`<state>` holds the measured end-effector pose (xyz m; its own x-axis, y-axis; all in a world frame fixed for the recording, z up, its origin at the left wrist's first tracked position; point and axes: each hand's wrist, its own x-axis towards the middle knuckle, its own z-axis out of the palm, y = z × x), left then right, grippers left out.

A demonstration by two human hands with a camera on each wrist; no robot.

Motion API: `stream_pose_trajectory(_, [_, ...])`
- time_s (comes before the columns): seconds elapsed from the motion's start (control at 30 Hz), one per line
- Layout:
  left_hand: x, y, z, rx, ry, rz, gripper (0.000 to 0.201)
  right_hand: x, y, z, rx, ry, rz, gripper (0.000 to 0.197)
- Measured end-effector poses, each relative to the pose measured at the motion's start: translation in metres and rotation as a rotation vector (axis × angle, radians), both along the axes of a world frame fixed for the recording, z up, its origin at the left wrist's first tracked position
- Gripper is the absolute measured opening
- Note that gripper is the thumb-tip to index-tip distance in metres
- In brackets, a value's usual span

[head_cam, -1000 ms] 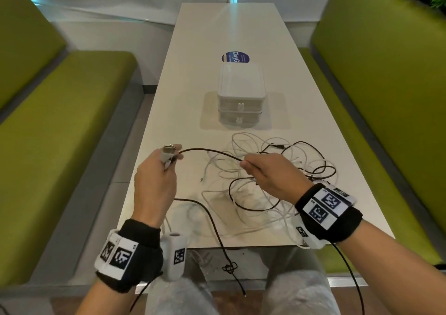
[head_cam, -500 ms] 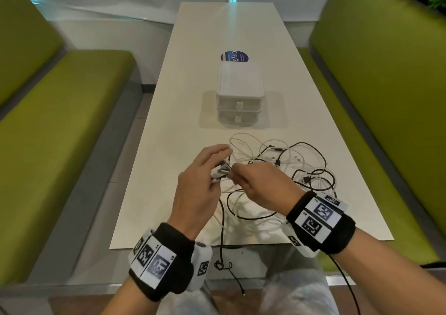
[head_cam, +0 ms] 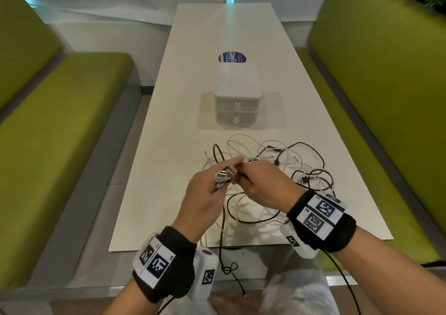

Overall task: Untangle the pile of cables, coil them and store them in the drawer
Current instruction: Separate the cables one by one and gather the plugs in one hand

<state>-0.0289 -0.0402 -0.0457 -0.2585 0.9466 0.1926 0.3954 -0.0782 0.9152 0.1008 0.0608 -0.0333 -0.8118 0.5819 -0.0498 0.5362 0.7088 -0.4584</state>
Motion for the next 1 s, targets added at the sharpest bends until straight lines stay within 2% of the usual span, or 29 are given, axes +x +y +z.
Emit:
stream_pose_trajectory(0.07, [-0.004, 0.002, -0.003, -0.067, 0.104, 0.01, 0.046, 0.001, -0.001, 0.002, -0.014, 0.019, -0.005, 0.027])
stream_pose_trajectory(0.17, [-0.008, 0.004, -0.002, -0.114, 0.108, 0.02, 0.04, -0.002, -0.003, 0.004, -0.007, 0.064, -0.025, 0.031])
stream_pose_trajectory(0.3, [-0.009, 0.006, 0.002, -0.138, 0.284, 0.002, 0.037, -0.004, -0.003, -0.006, 0.001, 0.068, 0.025, 0.014])
stream_pose_trajectory(0.43, [-0.012, 0.004, 0.009, -0.205, 0.471, 0.012, 0.018, -0.001, -0.001, -0.006, -0.015, 0.102, 0.022, 0.028])
stream_pose_trajectory(0.53, [-0.017, 0.001, 0.014, -0.144, 0.367, 0.032, 0.023, 0.002, 0.0, -0.005, -0.01, 0.149, 0.075, 0.034])
stream_pose_trajectory(0.7, [-0.045, -0.009, 0.039, -0.03, 0.129, 0.331, 0.036, 0.012, 0.013, -0.013, 0.037, 0.134, 0.062, 0.041])
stream_pose_trajectory(0.83, [-0.059, -0.012, 0.048, 0.087, -0.044, 0.506, 0.036, 0.006, 0.027, -0.016, 0.067, 0.103, 0.007, 0.042])
stream_pose_trajectory(0.9, [-0.062, -0.01, 0.038, 0.013, -0.006, 0.511, 0.03, 0.001, 0.034, -0.015, 0.077, 0.087, -0.042, 0.039])
stream_pose_trajectory(0.97, [-0.062, -0.007, 0.026, -0.082, 0.197, 0.481, 0.02, -0.002, 0.039, -0.012, 0.079, 0.085, -0.091, 0.037])
stream_pose_trajectory(1.0, [-0.059, -0.006, 0.023, -0.088, 0.329, 0.472, 0.027, -0.004, 0.039, -0.009, 0.092, 0.072, -0.1, 0.037])
